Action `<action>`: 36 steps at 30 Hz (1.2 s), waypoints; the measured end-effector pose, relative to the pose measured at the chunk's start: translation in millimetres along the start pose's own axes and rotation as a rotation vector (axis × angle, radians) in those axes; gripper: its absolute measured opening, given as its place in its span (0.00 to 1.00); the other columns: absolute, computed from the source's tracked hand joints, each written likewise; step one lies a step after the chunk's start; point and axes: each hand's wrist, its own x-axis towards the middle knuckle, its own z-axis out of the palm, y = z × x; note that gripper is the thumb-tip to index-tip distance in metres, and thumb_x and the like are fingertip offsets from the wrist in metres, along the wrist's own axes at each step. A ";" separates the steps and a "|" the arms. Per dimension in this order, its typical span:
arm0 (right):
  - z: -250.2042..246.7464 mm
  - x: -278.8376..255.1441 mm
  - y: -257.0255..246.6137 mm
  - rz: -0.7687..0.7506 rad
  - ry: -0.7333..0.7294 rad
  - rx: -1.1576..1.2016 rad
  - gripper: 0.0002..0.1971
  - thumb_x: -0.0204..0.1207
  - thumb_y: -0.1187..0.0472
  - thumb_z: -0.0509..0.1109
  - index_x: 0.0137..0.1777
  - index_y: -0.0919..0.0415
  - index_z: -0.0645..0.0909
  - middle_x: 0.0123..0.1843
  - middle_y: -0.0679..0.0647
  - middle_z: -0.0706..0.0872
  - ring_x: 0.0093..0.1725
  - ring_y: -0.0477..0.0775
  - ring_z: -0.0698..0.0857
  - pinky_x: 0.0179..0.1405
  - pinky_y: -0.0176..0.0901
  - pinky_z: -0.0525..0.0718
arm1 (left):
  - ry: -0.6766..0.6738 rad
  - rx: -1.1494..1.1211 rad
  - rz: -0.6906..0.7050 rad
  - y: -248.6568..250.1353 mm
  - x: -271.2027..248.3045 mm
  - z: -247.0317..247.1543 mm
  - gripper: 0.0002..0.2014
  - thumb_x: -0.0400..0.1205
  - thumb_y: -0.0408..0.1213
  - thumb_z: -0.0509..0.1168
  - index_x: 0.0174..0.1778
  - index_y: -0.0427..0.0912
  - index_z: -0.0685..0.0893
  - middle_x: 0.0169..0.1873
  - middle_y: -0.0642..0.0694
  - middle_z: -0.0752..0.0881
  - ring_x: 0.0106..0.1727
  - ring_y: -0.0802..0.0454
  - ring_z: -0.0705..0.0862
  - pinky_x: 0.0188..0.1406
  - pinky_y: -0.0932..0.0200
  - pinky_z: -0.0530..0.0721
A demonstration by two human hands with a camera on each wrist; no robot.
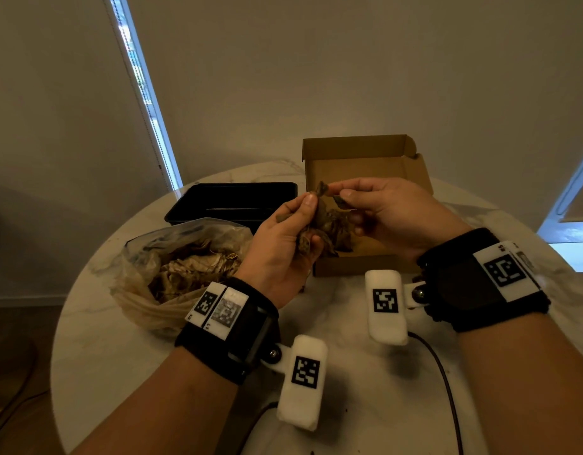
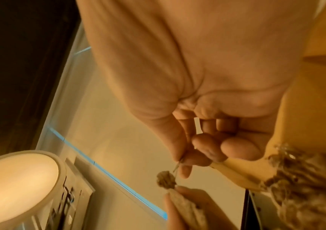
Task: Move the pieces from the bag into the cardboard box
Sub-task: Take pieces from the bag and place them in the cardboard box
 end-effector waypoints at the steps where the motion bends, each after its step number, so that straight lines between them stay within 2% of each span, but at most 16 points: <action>1: 0.8 -0.3 -0.4 0.021 -0.025 0.059 0.11 0.87 0.64 0.66 0.58 0.59 0.90 0.41 0.49 0.89 0.34 0.45 0.77 0.34 0.39 0.77 | 0.008 -0.019 -0.003 0.2 0.5 -0.6 0.16 0.86 0.36 0.67 0.70 0.38 0.83 0.53 0.41 0.88 0.40 0.56 0.87 0.25 0.70 0.81; 4: 5.4 -0.6 -1.0 0.052 -0.111 0.213 0.12 0.87 0.66 0.65 0.64 0.64 0.87 0.40 0.51 0.87 0.33 0.44 0.76 0.35 0.39 0.76 | 0.012 -0.059 -0.005 0.3 2.1 -2.4 0.22 0.87 0.36 0.67 0.77 0.35 0.78 0.58 0.39 0.85 0.43 0.55 0.85 0.26 0.70 0.82; 7: 9.0 -0.5 0.2 0.024 -0.133 0.187 0.12 0.84 0.65 0.70 0.64 0.62 0.88 0.44 0.52 0.89 0.37 0.45 0.80 0.37 0.38 0.82 | -0.006 -0.072 -0.005 -0.6 3.1 -3.6 0.22 0.86 0.36 0.67 0.77 0.36 0.79 0.53 0.41 0.87 0.42 0.55 0.85 0.26 0.71 0.82; 8: 9.0 0.2 1.4 -0.001 -0.120 0.135 0.11 0.82 0.64 0.72 0.62 0.60 0.89 0.46 0.51 0.91 0.40 0.46 0.83 0.40 0.39 0.85 | -0.007 -0.066 -0.002 -0.5 2.8 -3.5 0.21 0.86 0.36 0.67 0.76 0.36 0.80 0.50 0.43 0.89 0.41 0.55 0.86 0.26 0.71 0.82; 10: 8.2 1.3 3.0 -0.062 -0.084 -0.023 0.09 0.80 0.60 0.75 0.59 0.56 0.91 0.52 0.52 0.93 0.52 0.51 0.88 0.55 0.48 0.89 | -0.003 -0.024 0.013 -0.9 2.3 -3.2 0.19 0.86 0.36 0.67 0.74 0.36 0.81 0.51 0.42 0.90 0.43 0.54 0.88 0.28 0.70 0.82; 12: 9.2 0.2 2.0 -0.121 -0.037 -0.222 0.08 0.80 0.57 0.76 0.57 0.53 0.91 0.54 0.51 0.93 0.59 0.54 0.90 0.65 0.57 0.87 | 0.009 0.043 0.039 -2.3 2.1 -2.5 0.18 0.87 0.36 0.67 0.72 0.33 0.82 0.54 0.40 0.89 0.45 0.54 0.89 0.30 0.69 0.82; 15: 10.7 -0.9 -0.6 -0.183 0.018 -0.403 0.02 0.81 0.56 0.75 0.50 0.50 0.89 0.49 0.50 0.92 0.54 0.53 0.90 0.64 0.63 0.87 | 0.037 0.087 0.049 -4.3 1.7 -1.5 0.14 0.87 0.39 0.68 0.64 0.35 0.85 0.48 0.41 0.91 0.40 0.56 0.91 0.30 0.67 0.83; 18: 6.1 -1.5 -3.6 -0.185 0.067 -0.470 0.03 0.82 0.55 0.74 0.46 0.48 0.87 0.46 0.48 0.91 0.49 0.50 0.89 0.59 0.58 0.89 | 0.110 0.110 0.058 -4.8 2.5 -1.7 0.13 0.87 0.38 0.68 0.62 0.33 0.87 0.43 0.45 0.91 0.35 0.58 0.90 0.28 0.67 0.83; 20: 0.9 -1.8 -6.3 -0.155 0.115 -0.468 0.04 0.83 0.56 0.73 0.46 0.47 0.86 0.47 0.49 0.90 0.50 0.52 0.89 0.56 0.54 0.89 | 0.170 0.128 0.056 -5.5 4.5 -3.3 0.11 0.86 0.36 0.69 0.62 0.35 0.88 0.41 0.46 0.91 0.32 0.60 0.89 0.26 0.67 0.83; 23: -2.7 2.7 -7.9 -0.062 0.161 -0.536 0.06 0.84 0.58 0.71 0.45 0.49 0.84 0.46 0.51 0.89 0.46 0.51 0.87 0.51 0.48 0.88 | 0.240 0.142 0.041 -5.1 6.1 -5.7 0.06 0.87 0.30 0.67 0.56 0.37 0.88 0.33 0.48 0.91 0.27 0.61 0.87 0.23 0.66 0.83; 25: -0.8 11.2 -4.4 0.066 0.127 -0.640 0.05 0.84 0.59 0.71 0.46 0.52 0.84 0.47 0.52 0.88 0.46 0.51 0.85 0.51 0.48 0.86 | 0.263 0.163 0.017 -5.4 7.0 -6.7 0.06 0.87 0.29 0.66 0.54 0.38 0.88 0.34 0.47 0.90 0.25 0.60 0.85 0.24 0.65 0.84; 27: 5.2 18.5 0.0 0.206 0.052 -0.716 0.02 0.84 0.59 0.72 0.53 0.55 0.85 0.46 0.53 0.86 0.46 0.52 0.83 0.51 0.49 0.84 | 0.267 0.183 -0.005 -6.3 7.7 -8.4 0.06 0.87 0.28 0.66 0.53 0.38 0.89 0.36 0.45 0.90 0.23 0.59 0.84 0.24 0.64 0.83; 30: 12.6 28.1 3.2 0.285 -0.013 -0.820 0.07 0.82 0.59 0.74 0.58 0.58 0.86 0.42 0.51 0.83 0.44 0.53 0.81 0.47 0.47 0.80 | 0.270 0.193 -0.024 -6.1 7.6 -8.9 0.07 0.87 0.28 0.65 0.56 0.37 0.88 0.37 0.45 0.90 0.21 0.60 0.83 0.23 0.64 0.82; 33: 14.2 33.7 2.2 0.309 -0.011 -0.882 0.09 0.82 0.60 0.74 0.60 0.61 0.87 0.48 0.54 0.86 0.50 0.55 0.82 0.54 0.50 0.85 | 0.272 0.194 -0.025 -4.9 7.0 -8.2 0.08 0.88 0.27 0.65 0.58 0.36 0.88 0.34 0.46 0.90 0.21 0.61 0.84 0.22 0.65 0.82; 36: 12.3 38.3 1.4 0.334 0.052 -0.832 0.12 0.78 0.61 0.78 0.56 0.69 0.87 0.54 0.60 0.91 0.53 0.60 0.90 0.60 0.57 0.89 | 0.273 0.195 -0.026 -4.1 6.1 -7.8 0.08 0.88 0.27 0.64 0.57 0.36 0.88 0.31 0.47 0.91 0.22 0.60 0.85 0.22 0.66 0.82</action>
